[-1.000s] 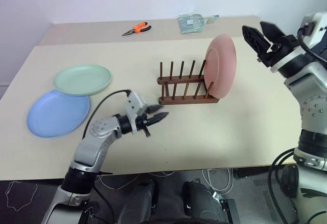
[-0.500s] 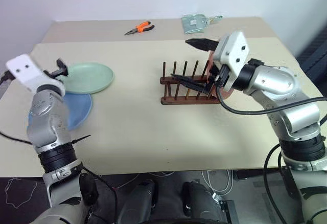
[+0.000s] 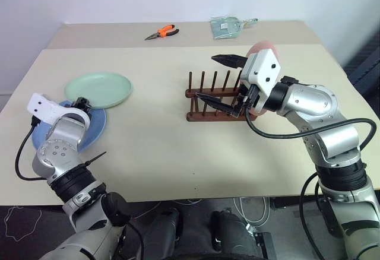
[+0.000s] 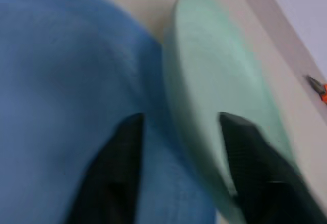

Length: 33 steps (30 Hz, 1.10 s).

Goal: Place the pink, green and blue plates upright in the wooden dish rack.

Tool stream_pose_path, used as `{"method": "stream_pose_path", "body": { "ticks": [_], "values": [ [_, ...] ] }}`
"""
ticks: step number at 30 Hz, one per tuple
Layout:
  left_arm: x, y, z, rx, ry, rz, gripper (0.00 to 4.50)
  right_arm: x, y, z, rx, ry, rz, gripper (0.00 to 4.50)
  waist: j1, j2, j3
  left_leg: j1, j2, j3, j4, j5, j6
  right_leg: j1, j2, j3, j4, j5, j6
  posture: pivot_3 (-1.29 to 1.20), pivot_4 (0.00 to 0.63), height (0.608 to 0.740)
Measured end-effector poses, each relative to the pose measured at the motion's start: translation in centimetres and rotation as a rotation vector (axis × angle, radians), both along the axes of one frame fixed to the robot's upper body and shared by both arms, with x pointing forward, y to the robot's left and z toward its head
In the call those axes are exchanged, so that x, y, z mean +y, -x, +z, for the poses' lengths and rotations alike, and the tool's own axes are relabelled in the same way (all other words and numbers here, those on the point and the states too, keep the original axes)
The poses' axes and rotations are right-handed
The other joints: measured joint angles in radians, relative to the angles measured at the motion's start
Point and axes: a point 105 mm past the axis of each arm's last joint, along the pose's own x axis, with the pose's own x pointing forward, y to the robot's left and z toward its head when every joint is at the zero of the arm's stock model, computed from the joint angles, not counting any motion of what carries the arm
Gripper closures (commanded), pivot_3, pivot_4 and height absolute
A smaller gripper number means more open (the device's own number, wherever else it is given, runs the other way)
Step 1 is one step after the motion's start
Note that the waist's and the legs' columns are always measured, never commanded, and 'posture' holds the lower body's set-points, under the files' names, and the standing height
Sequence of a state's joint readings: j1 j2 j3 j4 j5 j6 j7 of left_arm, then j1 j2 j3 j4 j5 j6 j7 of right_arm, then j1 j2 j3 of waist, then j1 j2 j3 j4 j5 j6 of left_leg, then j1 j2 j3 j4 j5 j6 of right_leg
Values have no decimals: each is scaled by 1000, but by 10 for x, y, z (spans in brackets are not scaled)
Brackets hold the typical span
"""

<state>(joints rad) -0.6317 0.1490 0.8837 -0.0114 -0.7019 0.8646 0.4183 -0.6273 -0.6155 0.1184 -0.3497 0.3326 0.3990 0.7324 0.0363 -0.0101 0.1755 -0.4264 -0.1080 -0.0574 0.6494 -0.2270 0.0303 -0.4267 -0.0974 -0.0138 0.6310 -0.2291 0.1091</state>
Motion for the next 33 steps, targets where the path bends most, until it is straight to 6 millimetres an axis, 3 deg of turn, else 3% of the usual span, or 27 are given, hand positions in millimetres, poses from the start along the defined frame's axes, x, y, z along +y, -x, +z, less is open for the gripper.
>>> {"method": "stream_pose_path", "body": {
  "ticks": [1,2,7,10,14,18,25,29,33],
  "values": [
    [0,-1,2,-12,9,-2,4390,0,0,0,0,0,-3,0,0,0,0,0,0,0,0,0,0,0,0,0,0,0,0,0,150,740],
    [-1,-2,3,-21,17,-11,4462,0,0,-1,0,-1,-3,0,0,0,0,0,0,0,0,0,0,0,0,0,0,0,0,0,150,740],
    [-6,-7,14,-87,37,-46,4462,-1,-1,-1,7,-7,-10,0,1,-1,0,0,0,0,0,0,0,0,0,0,0,0,0,0,150,740],
    [-15,-11,34,-153,-38,-112,4462,-2,-1,-1,3,-6,-17,0,0,-1,0,0,0,0,0,0,0,0,0,0,0,0,0,0,150,740],
    [-48,-15,80,-286,-246,-270,4462,3,-2,0,-80,61,-26,0,0,-1,0,0,0,0,0,0,-1,0,0,1,0,0,0,0,150,740],
    [-104,-17,117,-398,-431,-473,4462,26,1,-6,-207,192,27,0,-2,-1,0,0,0,1,-1,0,-2,0,0,1,0,0,0,0,150,740],
    [-159,-17,133,-448,-515,-656,4462,40,-30,-20,-369,383,-60,0,-25,-1,0,0,0,0,-2,2,-3,-1,1,1,1,0,0,0,150,740],
    [-177,-14,135,-465,-527,-717,4500,41,-45,-39,-399,471,-106,1236,-28,-1,0,0,0,0,-2,2,-3,-2,1,2,1,0,0,0,150,740],
    [-178,-14,133,-461,-529,-727,4500,41,-48,-39,-459,500,-133,3480,-28,-1,0,0,0,0,-2,2,-4,-2,2,3,1,0,0,0,150,740]
  ]
}}
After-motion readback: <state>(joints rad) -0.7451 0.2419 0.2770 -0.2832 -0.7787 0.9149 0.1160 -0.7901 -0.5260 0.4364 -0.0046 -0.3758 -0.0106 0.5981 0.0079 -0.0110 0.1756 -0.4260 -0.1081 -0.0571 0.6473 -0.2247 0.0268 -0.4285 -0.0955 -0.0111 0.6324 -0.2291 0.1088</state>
